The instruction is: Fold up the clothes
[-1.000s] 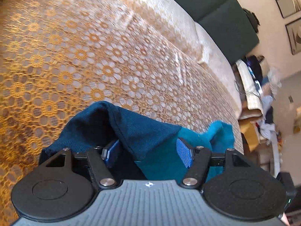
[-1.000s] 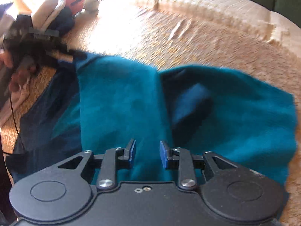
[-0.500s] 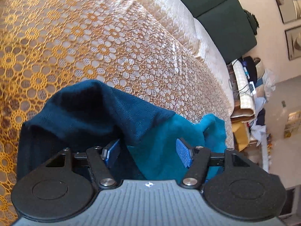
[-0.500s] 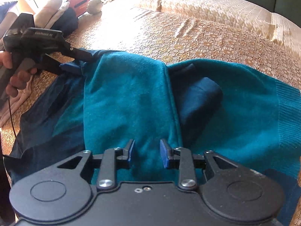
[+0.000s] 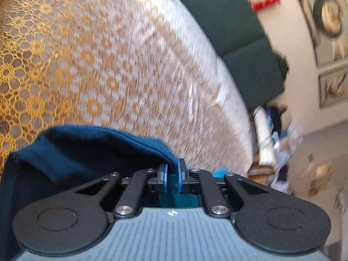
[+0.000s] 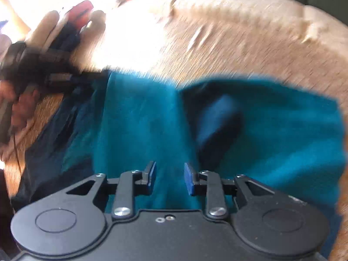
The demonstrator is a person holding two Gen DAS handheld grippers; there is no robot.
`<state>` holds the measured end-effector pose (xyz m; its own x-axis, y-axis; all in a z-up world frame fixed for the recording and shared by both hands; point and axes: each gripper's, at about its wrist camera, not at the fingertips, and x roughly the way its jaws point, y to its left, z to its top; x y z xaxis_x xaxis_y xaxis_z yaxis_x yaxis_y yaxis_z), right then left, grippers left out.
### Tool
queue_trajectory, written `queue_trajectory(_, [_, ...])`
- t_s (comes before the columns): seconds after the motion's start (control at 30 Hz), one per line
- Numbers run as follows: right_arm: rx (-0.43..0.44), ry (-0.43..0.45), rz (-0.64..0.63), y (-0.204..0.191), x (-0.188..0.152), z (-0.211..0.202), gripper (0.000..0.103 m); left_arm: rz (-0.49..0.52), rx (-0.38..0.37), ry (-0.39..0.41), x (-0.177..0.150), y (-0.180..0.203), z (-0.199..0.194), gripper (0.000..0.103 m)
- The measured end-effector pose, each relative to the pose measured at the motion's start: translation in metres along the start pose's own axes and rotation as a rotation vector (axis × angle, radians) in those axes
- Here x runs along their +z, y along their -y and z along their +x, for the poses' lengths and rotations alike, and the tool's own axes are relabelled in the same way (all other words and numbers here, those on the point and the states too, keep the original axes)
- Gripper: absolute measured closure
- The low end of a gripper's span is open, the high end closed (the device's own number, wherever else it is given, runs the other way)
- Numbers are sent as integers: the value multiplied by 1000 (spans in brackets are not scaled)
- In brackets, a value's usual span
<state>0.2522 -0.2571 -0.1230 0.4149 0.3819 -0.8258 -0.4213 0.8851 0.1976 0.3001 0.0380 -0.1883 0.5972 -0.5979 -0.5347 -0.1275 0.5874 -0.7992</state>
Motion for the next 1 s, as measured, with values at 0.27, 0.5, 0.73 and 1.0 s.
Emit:
queue_trajectory(0.27, [-283,-52,-323,15,70,12,0,-49,-22,9,7,-13,-1,96])
queue_trajectory(0.5, [-186,-76,-330,18,84,36,0,-90,-53,-47,6,-25,1,79])
queue_trajectory(0.73, [-102,-105,-495,7,87,53,0,-34,-88,-94,5,-13,17,21])
queue_trajectory(1.0, [-71,-171,-648,3,96,71,0,-8,-18,-94,4,-16,23,94])
